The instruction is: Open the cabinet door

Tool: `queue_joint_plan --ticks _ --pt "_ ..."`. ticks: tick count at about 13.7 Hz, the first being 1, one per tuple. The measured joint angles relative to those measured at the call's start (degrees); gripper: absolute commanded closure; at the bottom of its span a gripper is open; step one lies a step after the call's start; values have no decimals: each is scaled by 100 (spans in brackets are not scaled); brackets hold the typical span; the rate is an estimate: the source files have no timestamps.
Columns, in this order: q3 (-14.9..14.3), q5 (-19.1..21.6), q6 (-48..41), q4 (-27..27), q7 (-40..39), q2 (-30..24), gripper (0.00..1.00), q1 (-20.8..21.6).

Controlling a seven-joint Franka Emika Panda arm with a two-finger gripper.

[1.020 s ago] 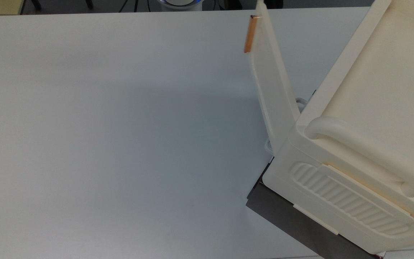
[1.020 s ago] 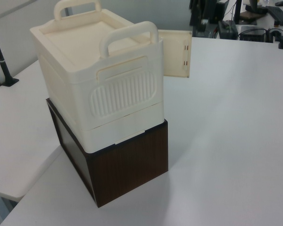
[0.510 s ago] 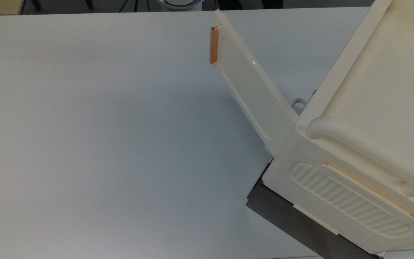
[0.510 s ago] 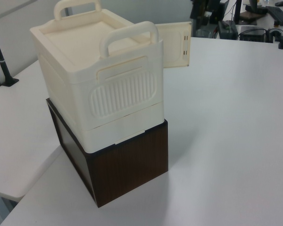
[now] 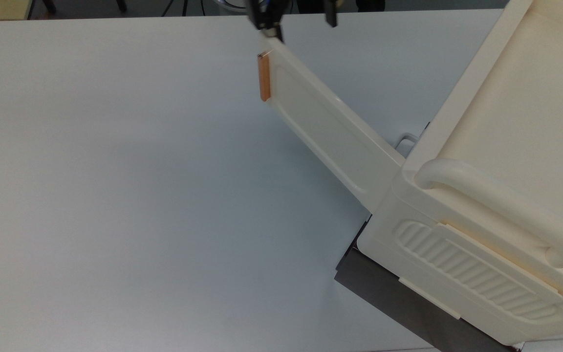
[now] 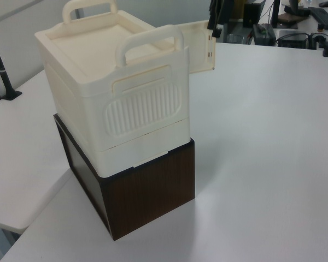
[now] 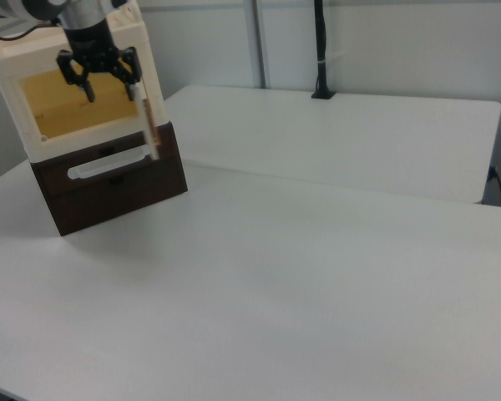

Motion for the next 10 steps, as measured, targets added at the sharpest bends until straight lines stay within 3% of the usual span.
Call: queue_joint_plan --ticks 4,7,9,10 --pt "-7 -78 0 -13 2 -6 18 -376" --pt "-9 -451 -52 -168 418 2 16 -430" --pt "-9 -810 -317 -295 798 5 0 -445" --pt "-9 -945 -517 -329 929 4 0 -447"
